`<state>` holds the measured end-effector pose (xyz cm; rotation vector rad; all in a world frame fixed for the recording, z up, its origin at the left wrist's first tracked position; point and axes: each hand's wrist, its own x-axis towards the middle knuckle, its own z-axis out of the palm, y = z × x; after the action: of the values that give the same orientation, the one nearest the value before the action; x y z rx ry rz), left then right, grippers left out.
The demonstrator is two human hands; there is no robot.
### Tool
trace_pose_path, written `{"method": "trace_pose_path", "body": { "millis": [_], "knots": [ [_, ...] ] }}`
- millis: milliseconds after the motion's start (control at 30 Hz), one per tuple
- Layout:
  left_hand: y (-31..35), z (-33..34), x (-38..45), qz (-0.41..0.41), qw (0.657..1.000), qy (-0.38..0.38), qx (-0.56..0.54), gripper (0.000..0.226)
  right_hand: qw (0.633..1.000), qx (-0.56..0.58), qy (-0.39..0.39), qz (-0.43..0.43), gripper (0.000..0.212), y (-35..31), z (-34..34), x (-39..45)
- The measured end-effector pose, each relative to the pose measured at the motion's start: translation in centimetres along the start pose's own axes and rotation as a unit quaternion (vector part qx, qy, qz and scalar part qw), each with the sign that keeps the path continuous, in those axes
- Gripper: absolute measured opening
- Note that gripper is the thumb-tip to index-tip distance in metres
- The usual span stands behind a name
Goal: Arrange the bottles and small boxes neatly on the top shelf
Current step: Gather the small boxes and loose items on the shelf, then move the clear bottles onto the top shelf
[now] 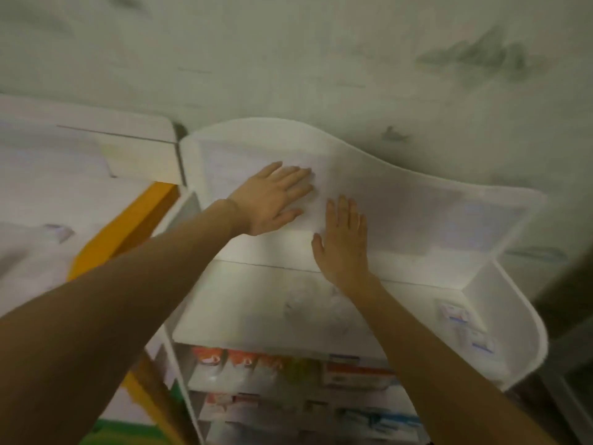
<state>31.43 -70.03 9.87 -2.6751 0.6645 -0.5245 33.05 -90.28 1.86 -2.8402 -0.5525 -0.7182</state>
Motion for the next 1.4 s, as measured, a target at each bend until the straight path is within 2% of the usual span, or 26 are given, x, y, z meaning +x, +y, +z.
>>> {"method": "trace_pose_path", "body": {
  "millis": [300, 467, 600, 867, 1100, 1300, 1400],
  "knots": [
    [-16.1, -4.8, -25.1, -0.212, 0.976, -0.04, 0.04, 0.077, 0.996, 0.074, -0.02, -0.04, 0.069, -23.8, -3.3, 1.4],
    [-21.1, -4.3, -38.3, -0.297, 0.949, -0.096, 0.038, 0.074, 0.989, 0.128, 0.005, -0.07, 0.07, -35.6, -4.3, 0.7],
    [-24.0, -4.2, -46.4, -0.351, 0.926, -0.137, 0.037, 0.074, 0.984, 0.129, -0.017, -0.118, 0.069, -43.4, -3.9, 0.0],
    [-28.3, -2.5, -56.1, -0.421, 0.888, -0.18, 0.029, 0.071, 0.959, 0.14, -0.116, -0.217, 0.065, -54.4, 0.1, -1.1],
    [-32.4, 0.6, -62.4, -0.465, 0.845, -0.262, 0.015, 0.074, 0.933, 0.169, -0.198, -0.248, 0.067, -63.2, 5.9, -0.7],
    [-38.0, 5.8, -66.4, -0.51, 0.797, -0.32, -0.054, 0.087, 0.907, 0.181, -0.255, -0.281, 0.08, -70.8, 12.3, 1.2],
    [-41.2, 8.2, -66.7, -0.501, 0.78, -0.358, -0.109, 0.095, 0.893, 0.172, -0.273, -0.314, 0.085, -74.9, 15.1, 3.4]
  ]
}}
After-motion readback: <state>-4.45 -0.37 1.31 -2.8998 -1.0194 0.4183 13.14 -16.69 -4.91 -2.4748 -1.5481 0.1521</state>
